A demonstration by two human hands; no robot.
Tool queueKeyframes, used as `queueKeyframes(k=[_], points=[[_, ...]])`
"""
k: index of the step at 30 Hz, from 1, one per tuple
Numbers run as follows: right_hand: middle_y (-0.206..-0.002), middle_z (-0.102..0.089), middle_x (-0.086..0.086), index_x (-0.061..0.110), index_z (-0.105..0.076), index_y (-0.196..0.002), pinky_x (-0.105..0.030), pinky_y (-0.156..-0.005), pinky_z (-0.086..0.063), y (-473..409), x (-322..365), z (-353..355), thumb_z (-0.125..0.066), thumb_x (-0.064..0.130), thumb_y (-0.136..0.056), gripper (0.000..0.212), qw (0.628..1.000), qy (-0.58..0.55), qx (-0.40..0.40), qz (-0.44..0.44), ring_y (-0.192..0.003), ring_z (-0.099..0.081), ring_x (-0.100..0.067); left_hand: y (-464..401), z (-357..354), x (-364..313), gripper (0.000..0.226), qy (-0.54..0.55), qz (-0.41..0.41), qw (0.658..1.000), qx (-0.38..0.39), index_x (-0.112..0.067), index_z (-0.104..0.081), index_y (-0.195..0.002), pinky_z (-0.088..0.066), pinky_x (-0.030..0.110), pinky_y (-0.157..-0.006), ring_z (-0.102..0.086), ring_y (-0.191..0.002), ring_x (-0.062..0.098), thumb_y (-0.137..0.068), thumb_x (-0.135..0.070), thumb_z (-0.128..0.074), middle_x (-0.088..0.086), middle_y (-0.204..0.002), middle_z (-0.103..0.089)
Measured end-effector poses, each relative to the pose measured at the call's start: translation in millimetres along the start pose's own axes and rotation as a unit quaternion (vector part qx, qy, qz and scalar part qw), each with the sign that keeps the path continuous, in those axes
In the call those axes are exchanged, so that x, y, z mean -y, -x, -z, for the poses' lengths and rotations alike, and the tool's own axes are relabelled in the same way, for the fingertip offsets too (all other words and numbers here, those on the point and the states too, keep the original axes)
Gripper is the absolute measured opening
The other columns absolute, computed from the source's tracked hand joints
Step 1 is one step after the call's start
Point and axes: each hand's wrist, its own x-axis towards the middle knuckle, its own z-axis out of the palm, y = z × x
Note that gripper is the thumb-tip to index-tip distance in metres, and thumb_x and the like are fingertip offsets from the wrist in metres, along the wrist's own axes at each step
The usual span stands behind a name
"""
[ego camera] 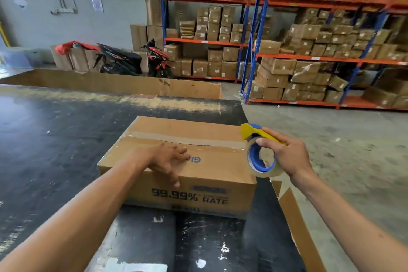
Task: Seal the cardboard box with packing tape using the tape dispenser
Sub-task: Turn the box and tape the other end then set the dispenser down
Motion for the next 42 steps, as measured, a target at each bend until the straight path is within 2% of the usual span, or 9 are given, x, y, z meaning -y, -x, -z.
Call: queueKeyframes(k=[4, 7, 11, 18, 23, 26, 32, 40, 42], points=[[-0.099, -0.076, 0.008, 0.021, -0.077, -0.112, -0.010, -0.063, -0.048, -1, 6, -10, -0.082, 0.017, -0.077, 0.036, 0.997, -0.063, -0.034, -0.025, -0.082, -0.067, 0.003, -25, -1, -99, 0.137, 0.038, -0.025, 0.996, -0.072, -0.023, 0.008, -0.159, 0.010, 0.062, -0.119, 0.020, -0.150, 0.035, -0.062, -0.089, -0.061, 0.012, -0.164, 0.022], [-0.097, -0.077, 0.003, 0.019, -0.078, -0.110, -0.008, -0.055, -0.047, 1, 7, -11, -0.081, 0.014, -0.078, 0.033, 0.995, -0.083, -0.033, -0.032, -0.069, -0.067, 0.005, -52, -22, -149, 0.131, -0.003, -0.053, 0.990, -0.133, -0.019, 0.006, -0.159, 0.002, 0.066, -0.119, 0.013, -0.152, 0.038, -0.068, -0.088, -0.057, 0.015, -0.166, 0.014], [-0.090, -0.079, 0.011, 0.025, -0.080, -0.105, -0.017, -0.071, -0.050, 4, 4, 0, -0.081, 0.019, -0.076, 0.029, 0.993, -0.103, -0.043, -0.044, -0.079, -0.068, 0.000, -63, -31, -140, 0.107, -0.045, -0.092, 0.977, -0.186, -0.024, -0.013, -0.160, -0.007, 0.052, -0.123, -0.005, -0.152, 0.041, -0.079, -0.081, -0.052, 0.010, -0.168, -0.008], [-0.099, -0.077, 0.013, 0.028, -0.079, -0.104, -0.019, -0.078, -0.051, 14, -1, 10, -0.083, 0.019, -0.074, 0.031, 0.989, -0.117, -0.065, -0.056, -0.090, -0.069, -0.001, -38, -24, -79, 0.099, 0.045, -0.233, 0.965, -0.109, -0.037, -0.020, -0.158, -0.003, 0.047, -0.125, 0.002, -0.154, 0.016, -0.078, -0.068, -0.069, -0.010, -0.167, -0.007], [-0.097, -0.079, 0.009, 0.024, -0.080, -0.107, -0.024, -0.081, -0.053, 12, 3, 9, -0.082, 0.020, -0.074, 0.033, 0.986, -0.126, -0.076, -0.077, -0.096, -0.070, -0.010, -33, -11, -129, 0.122, 0.172, -0.038, 0.980, -0.093, -0.022, -0.003, -0.161, 0.004, 0.052, -0.123, 0.008, -0.154, 0.028, -0.069, -0.098, -0.032, 0.005, -0.168, 0.009], [-0.096, -0.079, 0.008, 0.023, -0.079, -0.107, -0.024, -0.078, -0.053, 10, 3, 5, -0.082, 0.020, -0.074, 0.034, 0.984, -0.137, -0.072, -0.083, -0.097, -0.070, -0.010, -49, -26, -167, 0.115, 0.119, 0.096, 0.978, -0.142, -0.006, 0.009, -0.158, 0.009, 0.056, -0.121, 0.021, -0.149, 0.042, -0.084, -0.085, -0.030, 0.025, -0.162, 0.020], [-0.099, -0.079, 0.006, 0.021, -0.079, -0.108, -0.026, -0.080, -0.055, 6, -2, -4, -0.082, 0.021, -0.073, 0.035, 0.982, -0.154, -0.067, -0.088, -0.099, -0.071, -0.012, -39, -23, -134, 0.098, 0.098, 0.014, 0.985, -0.144, -0.011, -0.003, -0.160, 0.002, 0.047, -0.123, 0.010, -0.151, 0.042, -0.092, -0.064, -0.049, 0.024, -0.165, 0.009], [-0.103, -0.078, 0.005, 0.022, -0.079, -0.110, -0.039, -0.092, -0.057, 5, -9, -27, -0.085, 0.028, -0.065, 0.046, 0.981, -0.153, -0.042, -0.108, -0.100, -0.071, -0.014, 2, -10, -56, 0.101, 0.114, -0.055, 0.992, -0.027, -0.027, 0.001, -0.160, 0.006, 0.048, -0.122, 0.007, -0.154, 0.021, -0.088, -0.038, -0.068, -0.001, -0.168, 0.010], [-0.102, -0.078, 0.005, 0.024, -0.079, -0.109, -0.038, -0.091, -0.056, 3, -6, -34, -0.085, 0.028, -0.065, 0.045, 0.981, -0.153, -0.041, -0.108, -0.099, -0.072, -0.014, -3, -15, -75, 0.104, 0.119, -0.019, 0.990, -0.075, -0.027, 0.012, -0.159, 0.006, 0.055, -0.120, 0.009, -0.154, 0.027, -0.090, -0.054, -0.062, 0.008, -0.167, 0.015]])
